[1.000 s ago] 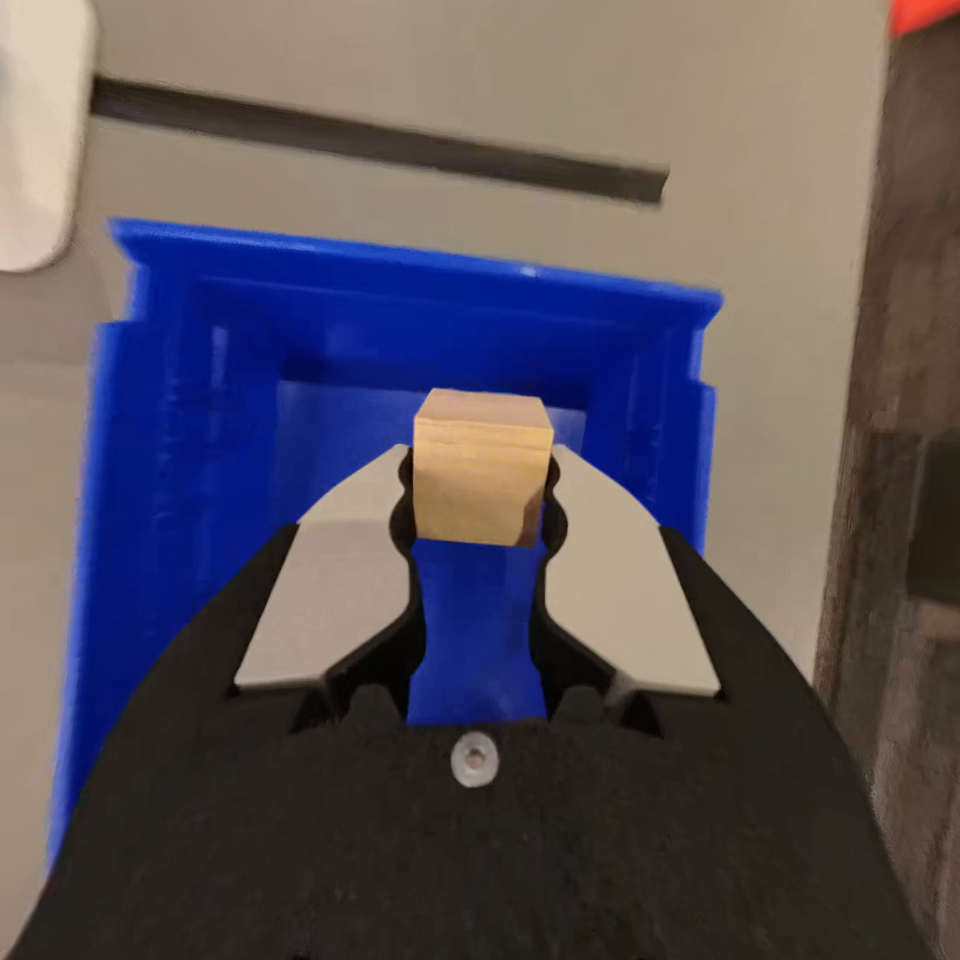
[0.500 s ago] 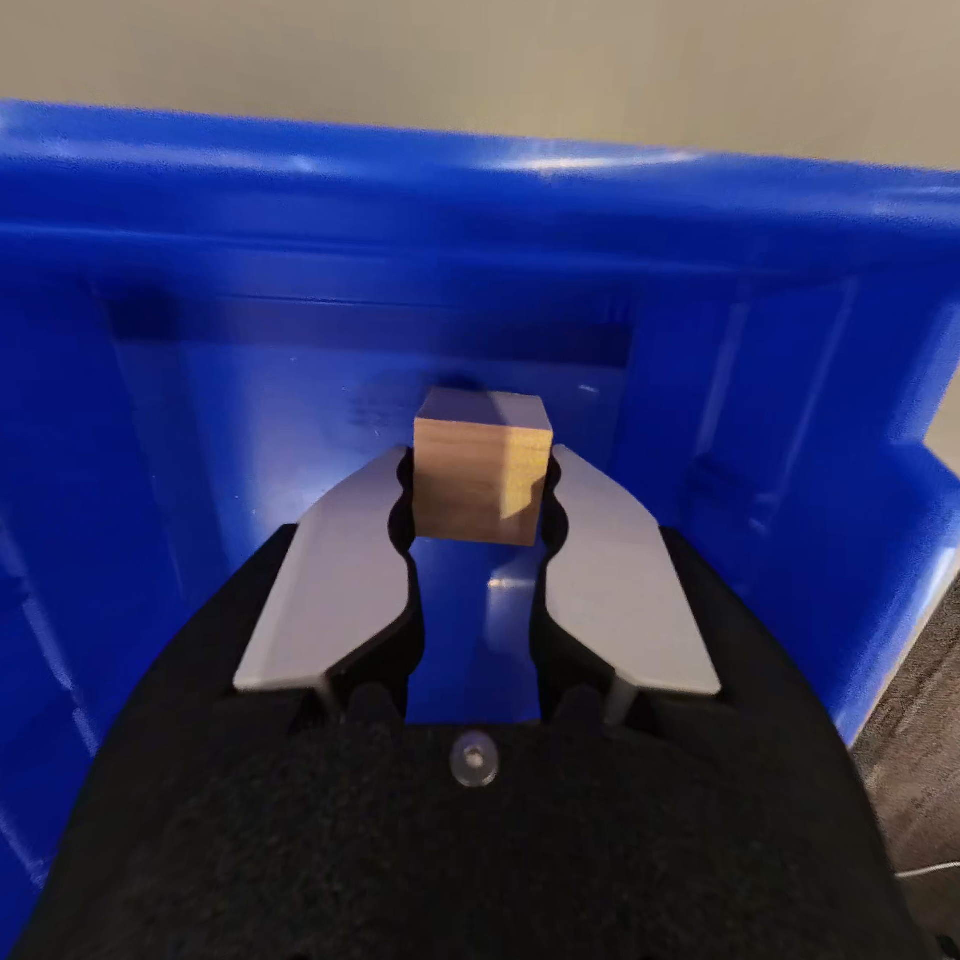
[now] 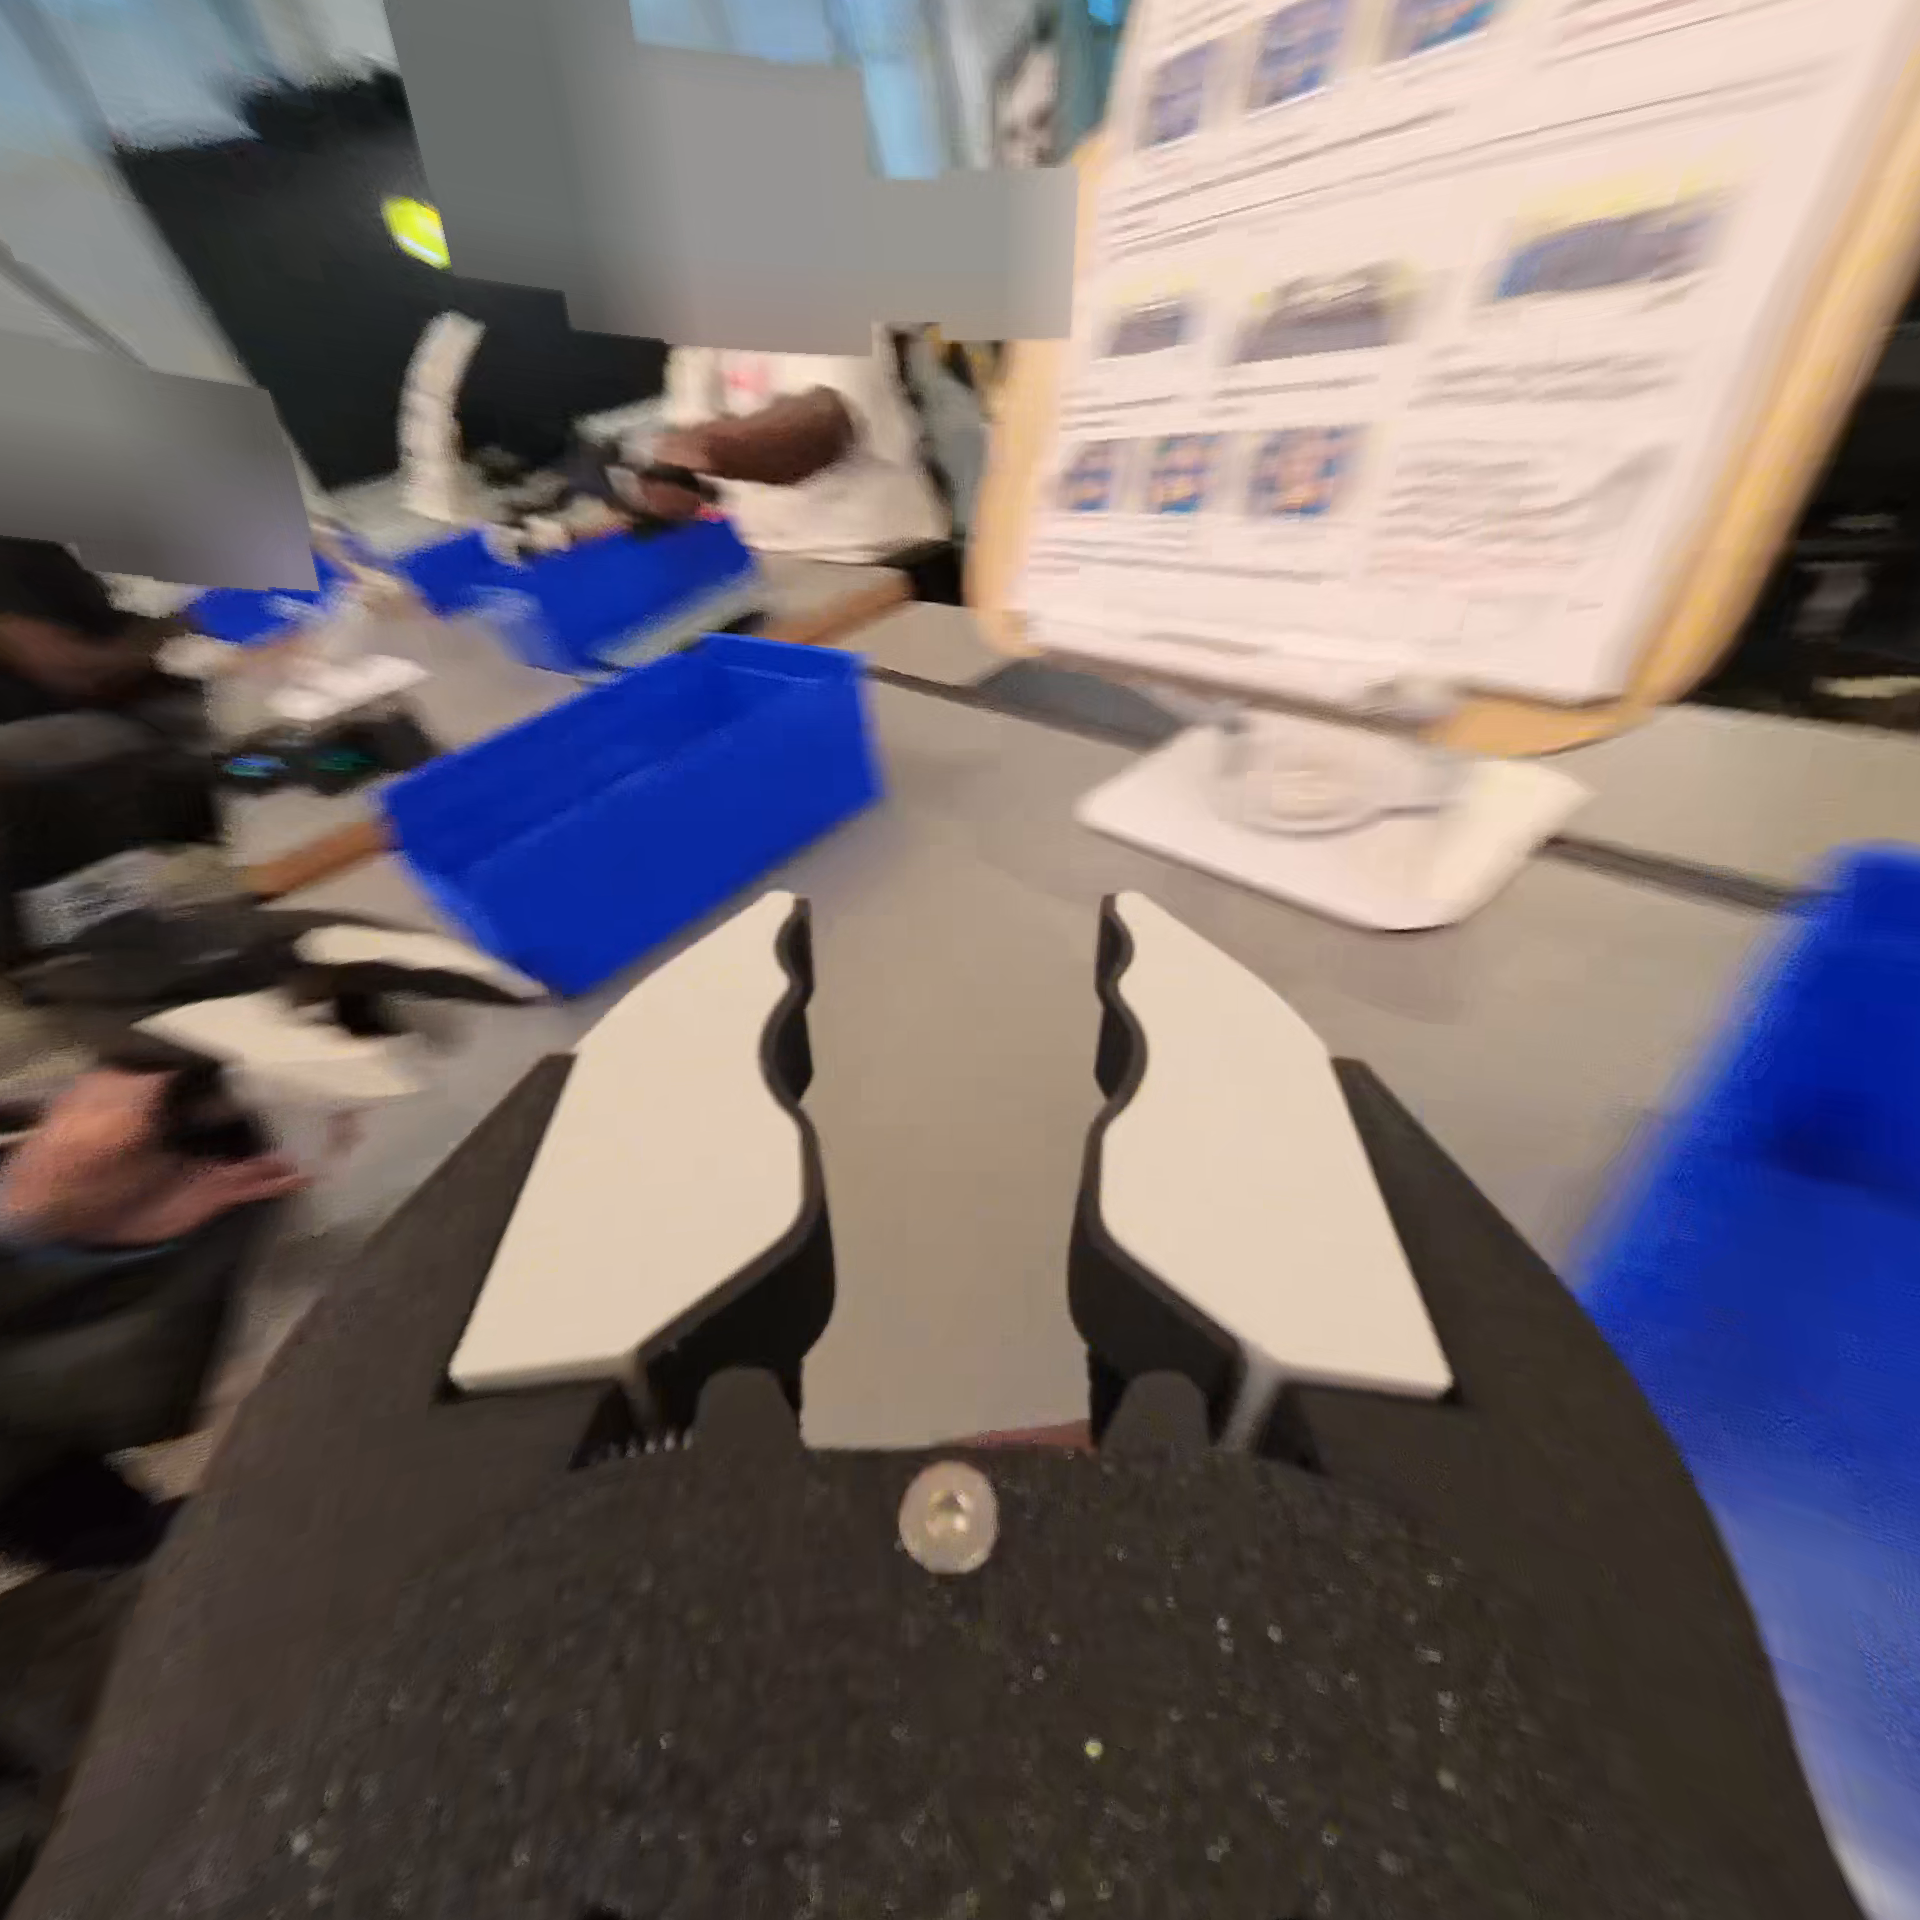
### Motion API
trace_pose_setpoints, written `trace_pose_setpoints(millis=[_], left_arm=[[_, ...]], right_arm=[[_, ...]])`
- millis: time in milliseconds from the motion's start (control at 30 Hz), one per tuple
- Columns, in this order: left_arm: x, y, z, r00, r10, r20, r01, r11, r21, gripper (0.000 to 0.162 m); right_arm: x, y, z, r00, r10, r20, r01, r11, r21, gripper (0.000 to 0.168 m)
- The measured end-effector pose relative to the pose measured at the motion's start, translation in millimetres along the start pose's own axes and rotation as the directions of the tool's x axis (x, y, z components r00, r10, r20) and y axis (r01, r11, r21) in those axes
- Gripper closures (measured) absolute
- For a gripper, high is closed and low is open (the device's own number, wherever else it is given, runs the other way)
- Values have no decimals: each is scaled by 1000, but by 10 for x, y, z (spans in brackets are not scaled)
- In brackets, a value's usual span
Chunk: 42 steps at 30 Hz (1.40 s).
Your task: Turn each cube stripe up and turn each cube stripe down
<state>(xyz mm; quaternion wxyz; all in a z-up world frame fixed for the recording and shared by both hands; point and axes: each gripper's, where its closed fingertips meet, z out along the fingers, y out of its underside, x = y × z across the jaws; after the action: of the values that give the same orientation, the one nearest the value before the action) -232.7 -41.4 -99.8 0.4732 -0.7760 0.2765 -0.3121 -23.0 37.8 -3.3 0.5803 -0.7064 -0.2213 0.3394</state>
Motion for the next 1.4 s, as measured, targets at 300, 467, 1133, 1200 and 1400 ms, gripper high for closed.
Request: trace_pose_setpoints(millis=[300, 467, 1133, 1200, 1400], left_arm=[[-168, 90, -109, 989, -27, 144, 39, 996, -83, 98], [-713, -302, -754, 942, -140, 307, 165, 984, -60, 99], [-2968, 405, -1274, 569, -45, 821, 645, 644, -412, 92], [-2960, 379, -1305, 569, -45, 821, 631, 664, -401, 91], [-2891, 438, -1267, 598, -131, 791, 660, 640, -393, 91]], right_arm=[[-1083, 978, 214, 953, 140, 269, -125, 990, -73, 122], [-1102, 994, 213, 960, 104, 259, -87, 993, -77, 123], [-1191, 1113, 220, 958, 10, 287, 23, 993, -113, 125], [-1198, 1137, 230, 958, 6, 288, 31, 992, -122, 125], [-1228, 1194, 249, 956, -1, 293, 44, 989, -142, 125]])
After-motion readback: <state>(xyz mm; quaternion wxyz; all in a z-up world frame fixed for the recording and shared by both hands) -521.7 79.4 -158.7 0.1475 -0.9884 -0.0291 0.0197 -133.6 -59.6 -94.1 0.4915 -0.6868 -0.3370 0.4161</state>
